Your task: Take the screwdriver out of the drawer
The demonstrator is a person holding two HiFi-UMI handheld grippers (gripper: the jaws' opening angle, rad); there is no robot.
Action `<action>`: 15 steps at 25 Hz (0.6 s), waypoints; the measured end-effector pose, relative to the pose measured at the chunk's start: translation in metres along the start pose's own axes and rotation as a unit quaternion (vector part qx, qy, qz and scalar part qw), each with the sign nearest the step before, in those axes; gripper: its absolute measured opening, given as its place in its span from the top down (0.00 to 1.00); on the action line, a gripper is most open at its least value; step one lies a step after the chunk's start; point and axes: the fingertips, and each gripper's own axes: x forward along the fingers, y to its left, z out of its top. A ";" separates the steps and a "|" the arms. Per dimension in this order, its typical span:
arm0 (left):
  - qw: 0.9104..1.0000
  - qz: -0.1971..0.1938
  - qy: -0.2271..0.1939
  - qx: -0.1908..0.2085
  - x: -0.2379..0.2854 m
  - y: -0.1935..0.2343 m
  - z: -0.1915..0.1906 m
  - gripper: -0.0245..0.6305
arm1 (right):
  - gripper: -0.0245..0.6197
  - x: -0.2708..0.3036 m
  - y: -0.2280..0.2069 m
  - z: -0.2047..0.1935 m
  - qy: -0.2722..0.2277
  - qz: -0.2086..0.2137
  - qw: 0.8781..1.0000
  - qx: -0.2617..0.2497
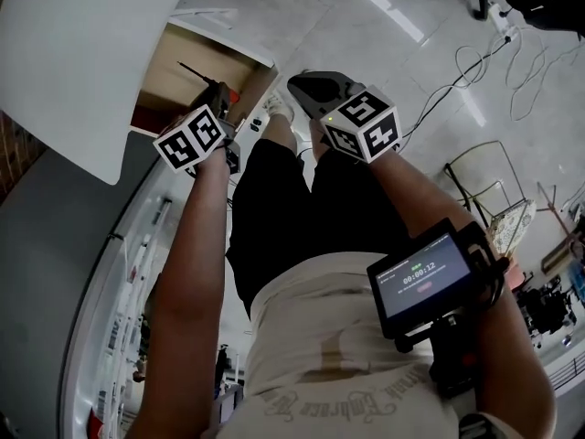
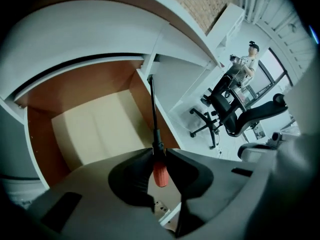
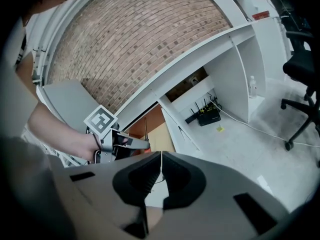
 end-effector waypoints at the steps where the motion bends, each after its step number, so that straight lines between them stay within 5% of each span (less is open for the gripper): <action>1: 1.000 -0.001 -0.007 0.010 -0.003 -0.003 0.001 0.82 | 0.92 0.000 0.002 0.001 0.002 0.001 1.000 -0.004; 15: 0.998 -0.010 -0.057 0.035 -0.058 -0.014 0.005 0.82 | 0.92 -0.010 0.032 0.013 0.014 0.000 0.999 -0.039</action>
